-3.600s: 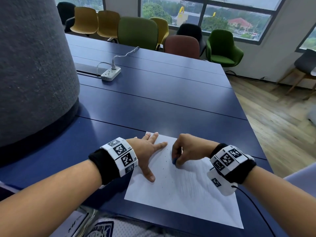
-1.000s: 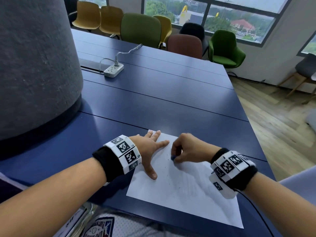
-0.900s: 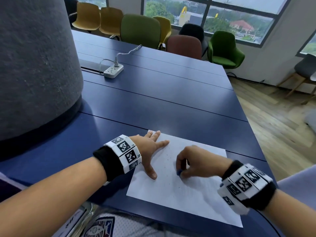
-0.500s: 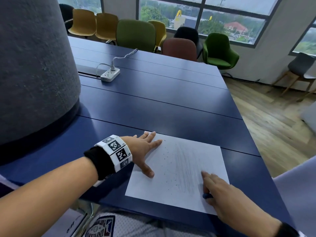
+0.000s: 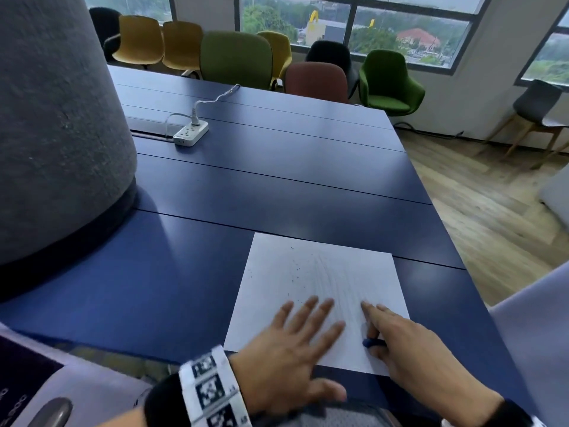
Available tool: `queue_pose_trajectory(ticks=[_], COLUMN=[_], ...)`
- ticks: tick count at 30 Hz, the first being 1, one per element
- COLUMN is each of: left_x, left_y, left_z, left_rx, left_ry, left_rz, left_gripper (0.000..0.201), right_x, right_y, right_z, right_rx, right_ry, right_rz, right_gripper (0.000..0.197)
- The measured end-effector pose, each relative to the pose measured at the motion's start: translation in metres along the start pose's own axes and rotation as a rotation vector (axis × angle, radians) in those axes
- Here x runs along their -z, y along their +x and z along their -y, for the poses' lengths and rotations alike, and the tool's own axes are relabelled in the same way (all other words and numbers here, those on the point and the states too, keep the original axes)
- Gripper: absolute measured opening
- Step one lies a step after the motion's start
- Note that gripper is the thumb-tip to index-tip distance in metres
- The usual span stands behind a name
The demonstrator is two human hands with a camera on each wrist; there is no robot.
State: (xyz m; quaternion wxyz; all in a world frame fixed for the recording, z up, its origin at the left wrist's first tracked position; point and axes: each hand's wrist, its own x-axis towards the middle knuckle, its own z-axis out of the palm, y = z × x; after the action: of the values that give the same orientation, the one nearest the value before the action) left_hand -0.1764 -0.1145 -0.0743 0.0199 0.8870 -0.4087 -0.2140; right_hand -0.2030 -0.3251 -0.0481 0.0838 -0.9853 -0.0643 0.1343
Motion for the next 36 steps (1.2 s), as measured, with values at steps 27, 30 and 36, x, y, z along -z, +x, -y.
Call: queue_pose_trajectory(ticks=[27,30,36], left_x=[-0.007,0.017,0.033], left_y=[-0.028,-0.018,0.04], left_z=[0.057,0.064,0.034], left_rx=[0.472,0.443,0.008], left_ry=[-0.116,-0.037,0.177], left_rz=[-0.046,0.008,-0.014], left_gripper=[0.124,0.122,0.109], right_x=[0.015,0.013,0.012], right_y=[-0.004,-0.003,0.0], right_z=[0.003,0.003,0.002], right_rx=[-0.027,-0.019,-0.053], right_ry=[0.059,0.072,0.051], right_rz=[0.011,0.003,0.02], right_gripper=[0.021,0.016,0.033])
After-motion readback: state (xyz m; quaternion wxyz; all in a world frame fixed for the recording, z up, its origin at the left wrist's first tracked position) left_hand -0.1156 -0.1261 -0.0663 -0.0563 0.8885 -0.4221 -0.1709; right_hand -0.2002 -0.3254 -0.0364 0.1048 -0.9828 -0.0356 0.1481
